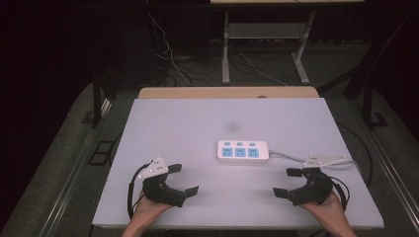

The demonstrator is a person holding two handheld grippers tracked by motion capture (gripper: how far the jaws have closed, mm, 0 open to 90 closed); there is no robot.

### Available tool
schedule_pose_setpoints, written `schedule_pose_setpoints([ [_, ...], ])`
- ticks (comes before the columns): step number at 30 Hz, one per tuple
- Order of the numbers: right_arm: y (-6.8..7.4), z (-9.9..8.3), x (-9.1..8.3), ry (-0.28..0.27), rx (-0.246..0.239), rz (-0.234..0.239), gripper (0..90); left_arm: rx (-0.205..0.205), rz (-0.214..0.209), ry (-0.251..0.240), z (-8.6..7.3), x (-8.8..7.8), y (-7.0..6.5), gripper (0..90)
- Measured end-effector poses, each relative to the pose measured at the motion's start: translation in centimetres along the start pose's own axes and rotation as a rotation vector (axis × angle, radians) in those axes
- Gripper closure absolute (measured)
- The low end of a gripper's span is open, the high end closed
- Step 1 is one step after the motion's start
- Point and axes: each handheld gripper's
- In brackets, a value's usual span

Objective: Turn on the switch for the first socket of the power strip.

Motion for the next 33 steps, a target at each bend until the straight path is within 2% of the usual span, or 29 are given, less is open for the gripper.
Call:
schedule_pose_setpoints([
  [16,-0.1,1.7,0.1,0.054,-0.019,0.009,0.2,-0.006,-0.002,0.002,-0.1,-0.1,0.1,0.0],
  [33,-0.2,3.7,-0.3,0.079,-0.041,0.019,0.2,-0.007,-0.004,0.008,-0.1,-0.1,0.1,0.0],
])
Point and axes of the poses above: each handheld gripper's, and its own axes: x roughly forward along the jaws, z roughly out of its top, y roughly to its left, and after that the axes turned 7 degrees about z, right-handed
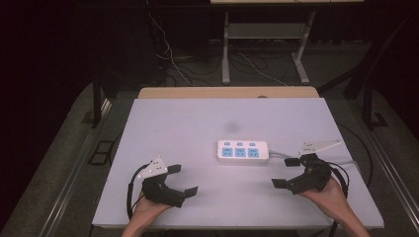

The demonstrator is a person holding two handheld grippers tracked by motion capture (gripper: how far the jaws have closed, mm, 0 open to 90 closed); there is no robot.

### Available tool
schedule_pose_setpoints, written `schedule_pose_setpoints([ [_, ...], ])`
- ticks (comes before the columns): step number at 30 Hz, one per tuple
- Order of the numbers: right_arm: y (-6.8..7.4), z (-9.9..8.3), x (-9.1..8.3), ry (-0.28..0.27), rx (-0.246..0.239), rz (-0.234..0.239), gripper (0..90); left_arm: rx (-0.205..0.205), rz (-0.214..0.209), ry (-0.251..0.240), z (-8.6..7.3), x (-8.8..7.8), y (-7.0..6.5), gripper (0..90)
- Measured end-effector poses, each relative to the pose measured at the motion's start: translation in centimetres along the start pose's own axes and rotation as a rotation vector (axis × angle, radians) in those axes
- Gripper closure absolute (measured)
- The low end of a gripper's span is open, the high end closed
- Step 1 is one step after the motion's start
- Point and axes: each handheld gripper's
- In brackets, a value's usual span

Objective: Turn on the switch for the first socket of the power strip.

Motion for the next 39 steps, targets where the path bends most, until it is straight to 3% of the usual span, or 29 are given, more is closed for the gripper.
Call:
schedule_pose_setpoints([
  [39,-1.4,5.3,1.5,0.106,-0.041,0.020,0.2,-0.001,-0.006,0.001,0.0,0.1,0.0,0.0],
])
Point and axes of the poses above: each handheld gripper's, and its own axes: x roughly forward along the jaws, z roughly out of its top, y roughly to its left, and after that the axes turned 7 degrees about z, right-handed
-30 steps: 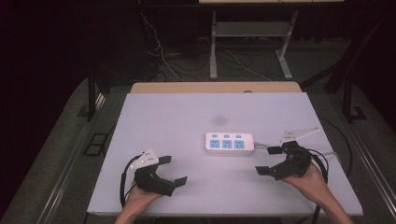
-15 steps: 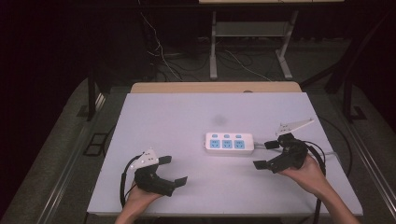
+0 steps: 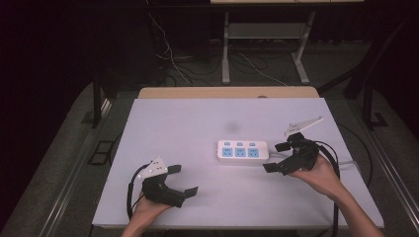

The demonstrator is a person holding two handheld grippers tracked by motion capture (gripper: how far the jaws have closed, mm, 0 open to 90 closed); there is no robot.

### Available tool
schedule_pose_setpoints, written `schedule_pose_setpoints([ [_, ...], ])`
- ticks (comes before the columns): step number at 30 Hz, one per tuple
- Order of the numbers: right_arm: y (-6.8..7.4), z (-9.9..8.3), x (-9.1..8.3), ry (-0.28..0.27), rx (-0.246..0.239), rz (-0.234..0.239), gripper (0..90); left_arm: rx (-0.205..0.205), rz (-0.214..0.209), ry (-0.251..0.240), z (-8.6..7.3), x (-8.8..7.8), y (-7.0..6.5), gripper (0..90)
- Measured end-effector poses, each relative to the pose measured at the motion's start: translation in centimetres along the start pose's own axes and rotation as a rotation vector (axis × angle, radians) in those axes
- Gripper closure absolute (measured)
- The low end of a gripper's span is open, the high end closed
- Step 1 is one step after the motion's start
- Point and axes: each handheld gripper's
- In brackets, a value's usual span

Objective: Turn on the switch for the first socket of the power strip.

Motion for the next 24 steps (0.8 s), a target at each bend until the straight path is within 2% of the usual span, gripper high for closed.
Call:
schedule_pose_setpoints([
  [24,-1.7,3.1,0.9,0.028,0.018,-0.011,0.2,0.001,-0.003,0.010,0.0,0.2,0.0,0.0],
])
Point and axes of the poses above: each handheld gripper's, and its own axes: x roughly forward along the jaws, z roughly out of its top, y roughly to its left, and after that the axes turned 7 degrees about z, right-handed
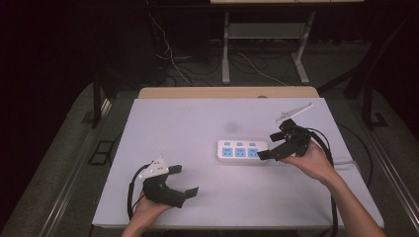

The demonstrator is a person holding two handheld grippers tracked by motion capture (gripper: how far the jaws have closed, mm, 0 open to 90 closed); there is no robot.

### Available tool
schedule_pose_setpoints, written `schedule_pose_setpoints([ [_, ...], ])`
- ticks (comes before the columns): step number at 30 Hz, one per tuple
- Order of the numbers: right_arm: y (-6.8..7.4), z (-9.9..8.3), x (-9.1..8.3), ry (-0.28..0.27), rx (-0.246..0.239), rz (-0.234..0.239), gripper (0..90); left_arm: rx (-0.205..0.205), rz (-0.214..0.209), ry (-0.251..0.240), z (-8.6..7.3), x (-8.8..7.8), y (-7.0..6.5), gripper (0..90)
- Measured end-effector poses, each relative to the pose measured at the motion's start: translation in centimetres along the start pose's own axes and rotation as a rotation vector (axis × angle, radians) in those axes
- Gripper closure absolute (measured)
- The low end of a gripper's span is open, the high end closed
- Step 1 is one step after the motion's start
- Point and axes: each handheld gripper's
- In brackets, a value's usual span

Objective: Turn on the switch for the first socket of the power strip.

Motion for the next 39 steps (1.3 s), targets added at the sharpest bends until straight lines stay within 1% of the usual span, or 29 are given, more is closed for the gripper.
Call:
schedule_pose_setpoints([
  [2,-0.1,0.1,0.0,0.000,-0.001,0.000,0.2,0.001,0.000,0.001,0.0,0.0,0.0,0.0],
  [9,-1.0,0.7,0.3,-0.023,0.035,-0.002,0.2,0.001,0.000,0.000,0.0,0.0,0.0,0.0],
  [20,-2.7,0.7,0.6,-0.045,0.073,-0.032,0.3,0.002,-0.002,-0.001,0.0,0.0,0.0,0.0],
  [21,-3.0,0.6,0.7,-0.055,0.078,-0.017,6.4,0.001,-0.002,0.000,0.0,0.0,0.0,0.0],
  [22,-3.1,0.6,0.7,-0.058,0.079,-0.008,7.6,0.002,-0.002,0.001,0.0,0.0,0.0,0.0],
  [23,-3.2,0.7,0.8,-0.061,0.079,-0.007,9.7,0.003,-0.003,0.001,0.0,0.0,0.0,0.0],
  [24,-3.2,0.7,0.8,-0.061,0.079,-0.007,9.7,0.004,-0.003,0.001,0.0,0.0,0.0,0.0],
  [25,-3.3,0.7,0.8,-0.064,0.077,-0.007,15.9,0.005,-0.003,0.002,0.0,0.0,0.0,0.0],
  [26,-3.4,0.7,0.8,-0.069,0.071,-0.001,18.2,0.005,-0.003,0.002,0.0,0.0,0.0,0.0],
  [27,-3.5,0.7,0.9,-0.073,0.069,-0.004,18.5,0.006,-0.004,0.003,0.0,0.0,0.0,0.0],
  [28,-3.6,0.7,1.1,-0.071,0.064,-0.013,25.4,0.005,-0.005,0.004,0.0,0.0,0.0,0.0],
  [29,-3.6,0.7,1.1,-0.071,0.064,-0.013,25.4,0.007,-0.005,0.005,0.0,0.0,0.0,0.0],
  [30,-3.8,0.8,1.3,-0.074,0.065,-0.008,30.3,0.009,-0.005,0.005,0.0,0.0,0.0,0.0],
  [31,-3.8,0.8,1.3,-0.074,0.065,-0.008,30.3,0.008,-0.006,0.004,0.0,0.0,0.0,0.0],
  [32,-3.8,0.8,1.4,-0.073,0.067,-0.007,32.6,0.008,-0.006,0.004,0.0,0.0,0.0,0.0],
  [33,-3.9,0.8,1.5,-0.068,0.065,-0.004,36.5,0.009,-0.006,0.004,0.0,0.0,0.0,0.0],
  [34,-4.0,0.8,1.7,-0.066,0.058,-0.008,43.2,0.009,-0.007,0.004,0.0,0.0,0.0,0.0],
  [35,-4.0,0.8,1.7,-0.066,0.058,-0.008,43.2,0.009,-0.007,0.004,0.0,0.1,0.0,0.0],
  [36,-4.1,0.8,1.9,-0.068,0.053,-0.010,50.3,0.009,-0.007,0.004,0.0,0.1,0.0,0.0],
  [37,-4.1,0.8,1.9,-0.069,0.049,-0.014,53.1,0.009,-0.007,0.004,0.0,0.1,0.0,0.0],
  [38,-4.1,0.8,1.9,-0.069,0.049,-0.014,53.1,0.009,-0.007,0.004,0.0,0.1,0.0,0.0],
  [39,-4.2,0.8,2.1,-0.071,0.036,-0.015,59.6,0.009,-0.007,0.004,0.0,0.1,0.0,0.0],
])
Point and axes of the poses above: each handheld gripper's, and its own axes: x roughly forward along the jaws, z roughly out of its top, y roughly to its left, and after that the axes turned 7 degrees about z, right-handed
